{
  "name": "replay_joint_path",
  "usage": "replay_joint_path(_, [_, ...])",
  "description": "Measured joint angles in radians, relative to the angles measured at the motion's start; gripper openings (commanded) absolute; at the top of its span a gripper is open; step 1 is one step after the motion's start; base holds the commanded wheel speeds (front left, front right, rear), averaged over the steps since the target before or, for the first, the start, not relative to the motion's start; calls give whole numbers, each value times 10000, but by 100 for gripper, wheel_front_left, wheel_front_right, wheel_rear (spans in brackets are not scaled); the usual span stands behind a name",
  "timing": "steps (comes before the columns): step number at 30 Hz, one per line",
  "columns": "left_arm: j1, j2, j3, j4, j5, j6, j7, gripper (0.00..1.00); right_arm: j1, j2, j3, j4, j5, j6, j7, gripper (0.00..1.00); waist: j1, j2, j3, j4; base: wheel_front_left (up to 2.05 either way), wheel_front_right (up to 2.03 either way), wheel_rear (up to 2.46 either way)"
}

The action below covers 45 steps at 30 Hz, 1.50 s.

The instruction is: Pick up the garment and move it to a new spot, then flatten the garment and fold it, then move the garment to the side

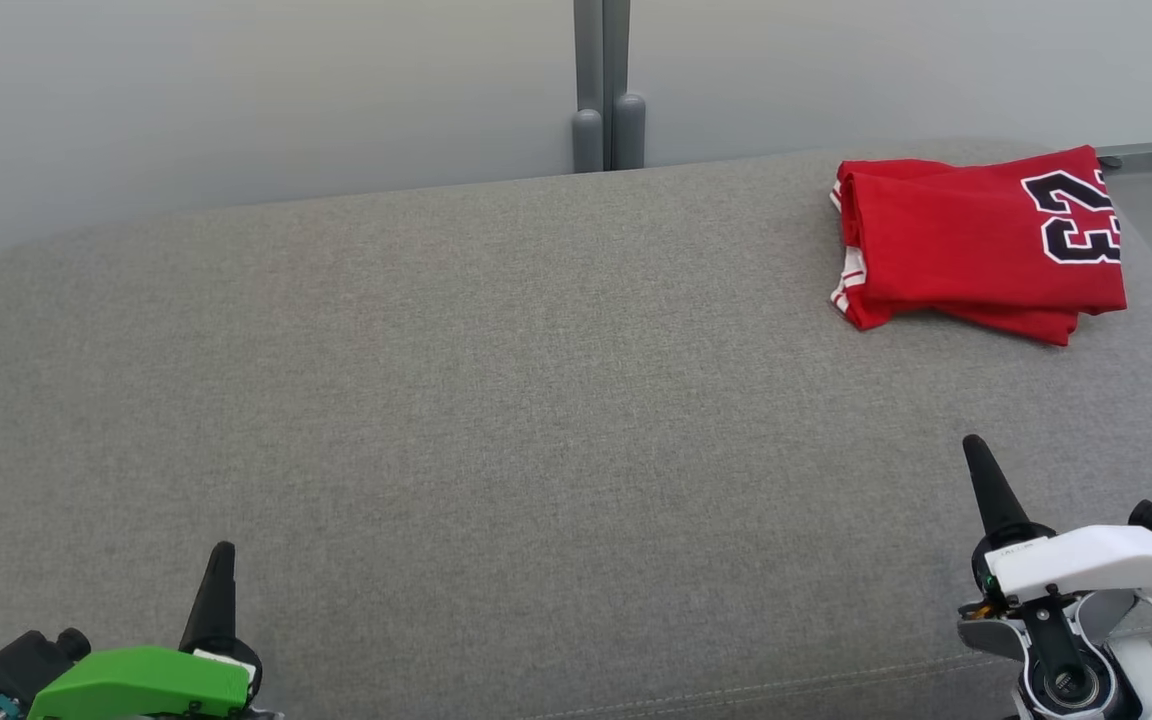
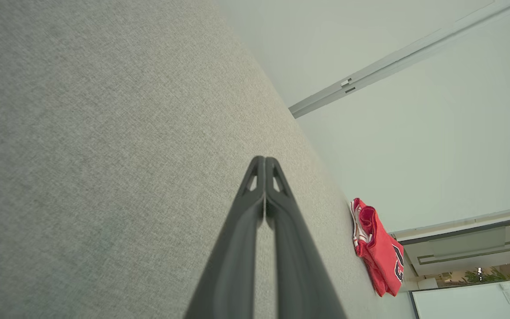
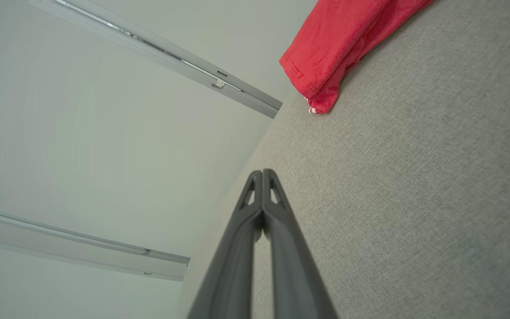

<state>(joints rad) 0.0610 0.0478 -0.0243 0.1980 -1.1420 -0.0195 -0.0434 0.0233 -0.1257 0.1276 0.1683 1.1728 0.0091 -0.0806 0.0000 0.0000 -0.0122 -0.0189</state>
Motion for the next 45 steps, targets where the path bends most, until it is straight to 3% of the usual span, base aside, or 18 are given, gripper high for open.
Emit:
replay_joint_path(37, [-1069, 23, 646, 702, -4763, -949, 1231, 0, -621, 169, -1565, 805, 4997, 965, 1064, 0, 0, 0, 156, 192, 0, 0, 0])
replay_joint_path(45, [-1134, 25, 675, 759, -4819, -951, 1231, 0, -666, 174, -1595, 863, 5091, 995, 1081, 0, 0, 0, 155, 192, 0, 0, 0])
